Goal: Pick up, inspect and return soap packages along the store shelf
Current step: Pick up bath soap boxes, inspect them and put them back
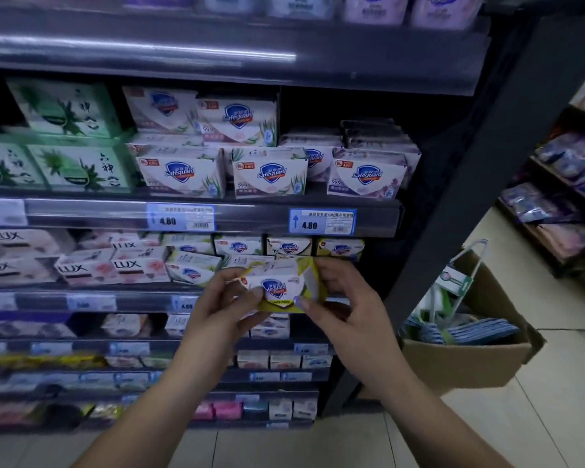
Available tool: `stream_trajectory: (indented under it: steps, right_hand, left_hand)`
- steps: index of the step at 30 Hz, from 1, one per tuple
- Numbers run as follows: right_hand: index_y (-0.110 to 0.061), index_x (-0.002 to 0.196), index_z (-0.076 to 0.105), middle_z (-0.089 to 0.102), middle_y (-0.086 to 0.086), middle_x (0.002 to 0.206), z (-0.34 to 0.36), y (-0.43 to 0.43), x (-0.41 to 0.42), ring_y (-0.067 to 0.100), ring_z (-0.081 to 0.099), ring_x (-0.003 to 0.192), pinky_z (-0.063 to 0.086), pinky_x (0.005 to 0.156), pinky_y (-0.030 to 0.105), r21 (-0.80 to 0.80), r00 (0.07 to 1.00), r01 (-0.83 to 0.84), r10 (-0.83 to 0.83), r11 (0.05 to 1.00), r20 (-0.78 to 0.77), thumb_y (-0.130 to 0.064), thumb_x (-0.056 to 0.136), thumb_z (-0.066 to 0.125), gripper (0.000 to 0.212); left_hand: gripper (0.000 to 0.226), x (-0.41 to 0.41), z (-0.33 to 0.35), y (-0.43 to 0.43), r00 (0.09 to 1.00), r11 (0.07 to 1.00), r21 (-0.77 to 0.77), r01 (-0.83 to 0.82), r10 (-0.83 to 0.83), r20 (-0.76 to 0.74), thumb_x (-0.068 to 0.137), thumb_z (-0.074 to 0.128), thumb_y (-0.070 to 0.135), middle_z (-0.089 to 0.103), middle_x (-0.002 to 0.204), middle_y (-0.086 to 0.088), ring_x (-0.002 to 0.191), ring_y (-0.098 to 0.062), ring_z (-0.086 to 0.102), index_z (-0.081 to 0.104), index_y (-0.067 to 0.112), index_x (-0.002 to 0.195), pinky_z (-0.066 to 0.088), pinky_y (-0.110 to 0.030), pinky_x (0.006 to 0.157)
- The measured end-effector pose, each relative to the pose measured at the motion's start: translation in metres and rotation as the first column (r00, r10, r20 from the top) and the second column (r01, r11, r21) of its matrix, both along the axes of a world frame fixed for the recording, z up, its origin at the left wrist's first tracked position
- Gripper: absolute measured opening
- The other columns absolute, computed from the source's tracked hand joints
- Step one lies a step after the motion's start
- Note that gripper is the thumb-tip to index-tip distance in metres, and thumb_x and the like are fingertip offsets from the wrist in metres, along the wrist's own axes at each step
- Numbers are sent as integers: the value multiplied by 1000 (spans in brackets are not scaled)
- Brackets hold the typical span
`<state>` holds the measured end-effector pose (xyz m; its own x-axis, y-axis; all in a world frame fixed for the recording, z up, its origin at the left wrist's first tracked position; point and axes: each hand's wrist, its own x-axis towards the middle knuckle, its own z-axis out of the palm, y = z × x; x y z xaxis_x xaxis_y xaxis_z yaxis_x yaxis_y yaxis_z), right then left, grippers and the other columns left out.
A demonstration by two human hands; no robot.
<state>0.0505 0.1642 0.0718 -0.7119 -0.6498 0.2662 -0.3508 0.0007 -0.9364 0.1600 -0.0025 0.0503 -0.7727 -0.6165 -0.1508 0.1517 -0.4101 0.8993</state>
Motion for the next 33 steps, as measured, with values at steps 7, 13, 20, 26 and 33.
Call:
stream_trajectory:
  steps: [7, 13, 20, 26, 33]
  right_hand:
    - [-24, 136, 56, 63, 0, 140, -22, -13, 5, 23, 56, 135, 46, 110, 46, -108, 999, 36, -33, 993, 27, 5, 101, 53, 46]
    - [-22, 139, 55, 68, 0, 136, -27, -16, 10, 19, 61, 130, 53, 104, 34, -133, 979, 75, -48, 988, 197, -4, 105, 53, 39]
    - [-38, 111, 70, 66, 23, 87, -22, -9, 6, 17, 62, 58, 51, 53, 25, -39, 871, 204, -163, 978, 464, -56, 81, 70, 34]
    - [-28, 75, 65, 53, 0, 59, -19, -4, -21, 12, 42, 44, 34, 40, 22, 43, 820, 245, -231, 969, 524, -67, 76, 71, 39]
    - [-31, 98, 62, 74, -14, 90, -36, 9, -44, 11, 72, 74, 61, 59, 31, 184, 918, 268, -309, 946, 248, -38, 94, 70, 11]
  left_hand:
    - [38, 12, 8, -24, 1000, 846, -534, -1, -1, -3, 72, 86, 14, 74, 110, 5, 114, -13, 66, 71, 35, 99, 60, -23, 78]
    - [46, 10, 16, -19, 998, 710, -704, -28, 64, 24, 67, 80, 52, 67, 109, 19, 108, -2, 65, 64, 49, 109, 61, -27, 74]
    - [38, -11, 10, -9, 998, 940, -342, 8, 13, 60, 66, 77, 50, 74, 86, -1, 74, -18, 73, 76, 40, 103, 61, -23, 64]
    - [29, -25, -4, 8, 987, 985, -167, 41, -14, 159, 64, 77, 52, 78, 84, 9, 67, -5, 72, 79, 34, 87, 61, -25, 60]
    - [24, -39, -24, 19, 960, 862, -507, -6, 146, 237, 81, 84, 24, 80, 90, 9, 89, 0, 73, 72, 33, 100, 55, -13, 70]
